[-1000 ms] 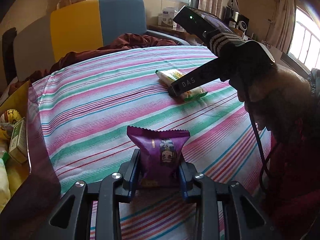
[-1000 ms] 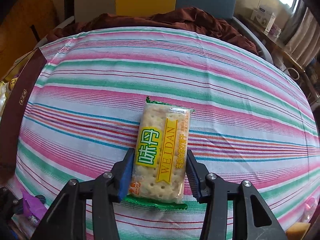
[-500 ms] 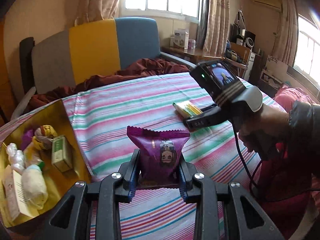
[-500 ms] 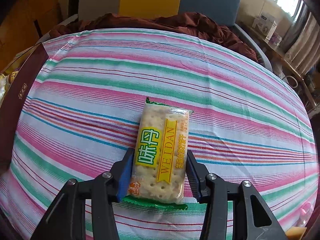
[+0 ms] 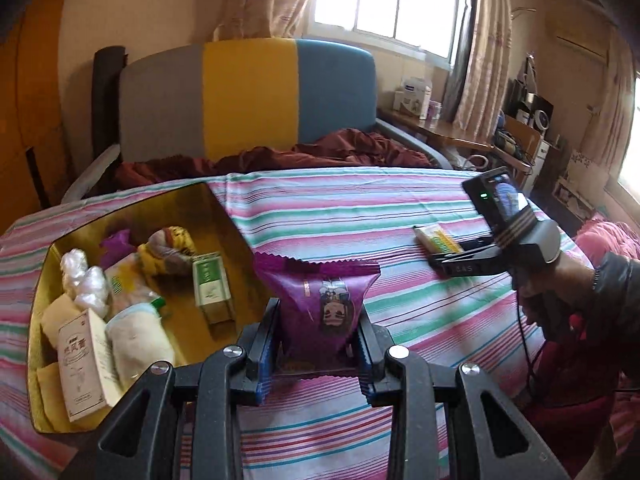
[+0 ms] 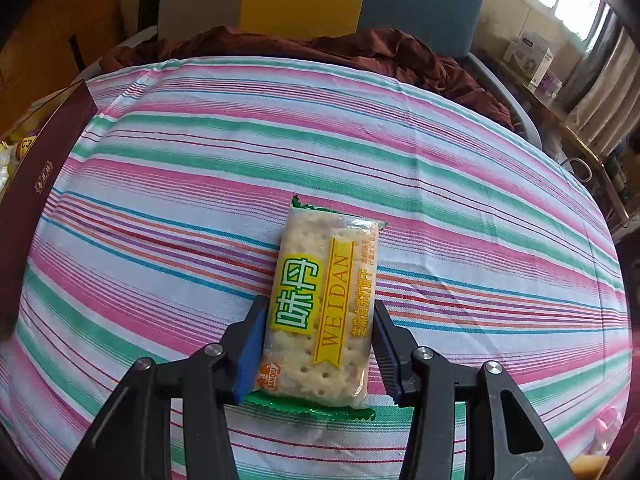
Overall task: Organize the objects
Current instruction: 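Carry the purple candy packet toward the gold tray with the left gripper, then lower the purple candy packet into the gold tray and open the left gripper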
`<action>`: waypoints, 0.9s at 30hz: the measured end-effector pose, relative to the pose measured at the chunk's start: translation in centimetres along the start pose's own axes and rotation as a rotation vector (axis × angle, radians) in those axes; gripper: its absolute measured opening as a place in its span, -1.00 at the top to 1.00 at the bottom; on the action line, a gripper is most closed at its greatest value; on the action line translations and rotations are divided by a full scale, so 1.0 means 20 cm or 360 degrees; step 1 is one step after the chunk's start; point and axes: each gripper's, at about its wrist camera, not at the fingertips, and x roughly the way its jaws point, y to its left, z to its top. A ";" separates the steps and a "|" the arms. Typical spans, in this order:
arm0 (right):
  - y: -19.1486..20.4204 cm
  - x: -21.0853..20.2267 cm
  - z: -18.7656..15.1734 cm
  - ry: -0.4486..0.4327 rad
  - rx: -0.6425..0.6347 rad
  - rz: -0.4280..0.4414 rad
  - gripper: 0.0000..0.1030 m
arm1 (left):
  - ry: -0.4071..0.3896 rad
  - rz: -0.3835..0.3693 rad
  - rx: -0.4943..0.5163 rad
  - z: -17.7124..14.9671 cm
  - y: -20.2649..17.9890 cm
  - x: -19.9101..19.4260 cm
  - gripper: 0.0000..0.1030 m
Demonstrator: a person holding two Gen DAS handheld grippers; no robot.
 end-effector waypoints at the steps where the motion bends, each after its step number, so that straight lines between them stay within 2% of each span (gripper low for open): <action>1: 0.00 0.00 0.00 0.0000 -0.0001 -0.0001 0.04 | 0.0007 0.0007 -0.0012 -0.01 0.02 0.00 0.37; 14: 0.02 0.00 0.01 -0.0003 -0.0030 -0.0035 0.04 | -0.0038 0.0244 -0.0017 0.00 0.19 -0.10 0.37; 19: 0.04 0.00 0.01 -0.0011 -0.0064 -0.0069 0.04 | 0.0013 0.0293 -0.0087 0.00 0.31 -0.09 0.37; 22: 0.04 0.00 0.01 -0.0011 -0.0069 -0.0072 0.04 | 0.0058 0.0245 -0.0211 -0.01 0.42 -0.07 0.37; 27: 0.05 0.00 0.01 -0.0013 -0.0082 -0.0080 0.04 | 0.0074 0.0133 -0.0572 -0.01 0.72 -0.12 0.37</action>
